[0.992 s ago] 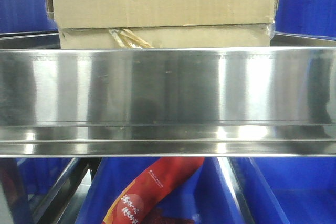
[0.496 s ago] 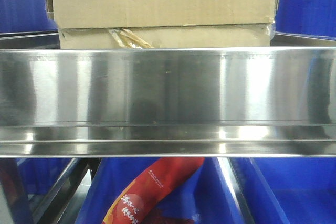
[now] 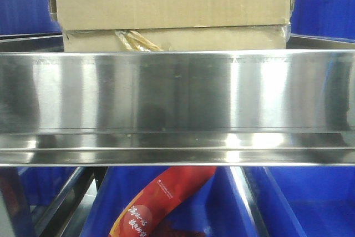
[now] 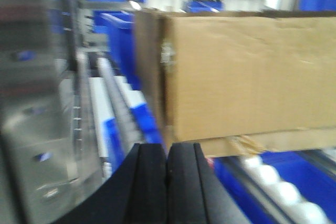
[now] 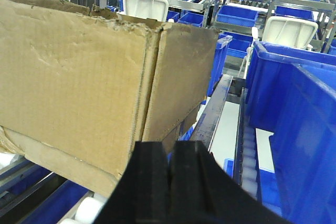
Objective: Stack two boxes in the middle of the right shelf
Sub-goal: 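Withdraw both grippers from the placed boxes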
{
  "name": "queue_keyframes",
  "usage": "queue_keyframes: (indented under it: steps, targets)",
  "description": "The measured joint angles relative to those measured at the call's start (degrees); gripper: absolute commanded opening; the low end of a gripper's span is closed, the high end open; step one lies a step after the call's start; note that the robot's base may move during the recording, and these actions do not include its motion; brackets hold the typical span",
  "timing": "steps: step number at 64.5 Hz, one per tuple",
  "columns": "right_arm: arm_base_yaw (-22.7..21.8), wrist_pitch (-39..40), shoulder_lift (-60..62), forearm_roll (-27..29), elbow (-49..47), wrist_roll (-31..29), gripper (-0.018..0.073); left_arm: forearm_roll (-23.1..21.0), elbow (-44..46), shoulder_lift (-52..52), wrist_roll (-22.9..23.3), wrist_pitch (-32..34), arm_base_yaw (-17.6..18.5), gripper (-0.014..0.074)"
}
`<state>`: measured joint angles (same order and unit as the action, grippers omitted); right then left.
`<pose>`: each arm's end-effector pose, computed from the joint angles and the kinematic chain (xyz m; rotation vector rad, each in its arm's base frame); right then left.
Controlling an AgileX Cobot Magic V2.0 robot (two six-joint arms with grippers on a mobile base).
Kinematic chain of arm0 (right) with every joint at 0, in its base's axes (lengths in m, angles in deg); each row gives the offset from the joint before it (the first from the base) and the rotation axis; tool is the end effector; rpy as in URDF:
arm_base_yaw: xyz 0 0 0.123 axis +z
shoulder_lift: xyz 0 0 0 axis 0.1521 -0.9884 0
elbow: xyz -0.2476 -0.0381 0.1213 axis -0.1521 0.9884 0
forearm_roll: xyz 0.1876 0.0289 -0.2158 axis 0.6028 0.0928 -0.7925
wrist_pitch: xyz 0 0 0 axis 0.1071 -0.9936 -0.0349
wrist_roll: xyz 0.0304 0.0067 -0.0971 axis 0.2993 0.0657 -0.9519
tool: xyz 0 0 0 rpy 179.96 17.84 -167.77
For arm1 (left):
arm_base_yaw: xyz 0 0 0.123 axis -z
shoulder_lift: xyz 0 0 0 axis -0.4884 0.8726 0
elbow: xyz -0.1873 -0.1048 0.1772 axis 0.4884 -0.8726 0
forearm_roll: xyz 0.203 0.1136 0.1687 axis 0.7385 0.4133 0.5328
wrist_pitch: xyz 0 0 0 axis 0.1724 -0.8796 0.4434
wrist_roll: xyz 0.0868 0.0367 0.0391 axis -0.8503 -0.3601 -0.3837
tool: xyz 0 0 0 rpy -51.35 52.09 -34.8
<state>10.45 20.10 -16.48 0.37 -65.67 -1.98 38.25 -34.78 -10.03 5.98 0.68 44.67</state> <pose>0.1732 0.0603 0.3077 -0.3367 1.5902 0.1941 0.1370 -0.0356 0.3106 0.1734 1.6170 -0.2180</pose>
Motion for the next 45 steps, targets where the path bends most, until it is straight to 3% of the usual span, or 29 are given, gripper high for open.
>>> queue_keyframes:
  steps: [9, 21, 31, 45]
  targets:
    - [0.0, 0.1, 0.0, 0.0, 0.0, 0.0, -0.0154, -3.6, -5.7, -7.5, -5.7, 0.1, -6.6, -0.0111]
    - [0.0, 0.1, 0.0, 0.0, 0.0, 0.0, -0.0154, -4.1, -14.5, -18.0, -6.9, 0.1, -12.9, -0.0111]
    - [0.0, 0.1, 0.0, 0.0, 0.0, 0.0, -0.0154, -4.3, -19.8, -21.1, -7.1, 0.7, -15.6, -0.0111]
    - [0.0, 0.4, 0.0, 0.0, 0.0, 0.0, -0.0154, -4.4, -23.9, -21.2, -7.1, 8.3, -16.7, -0.0111]
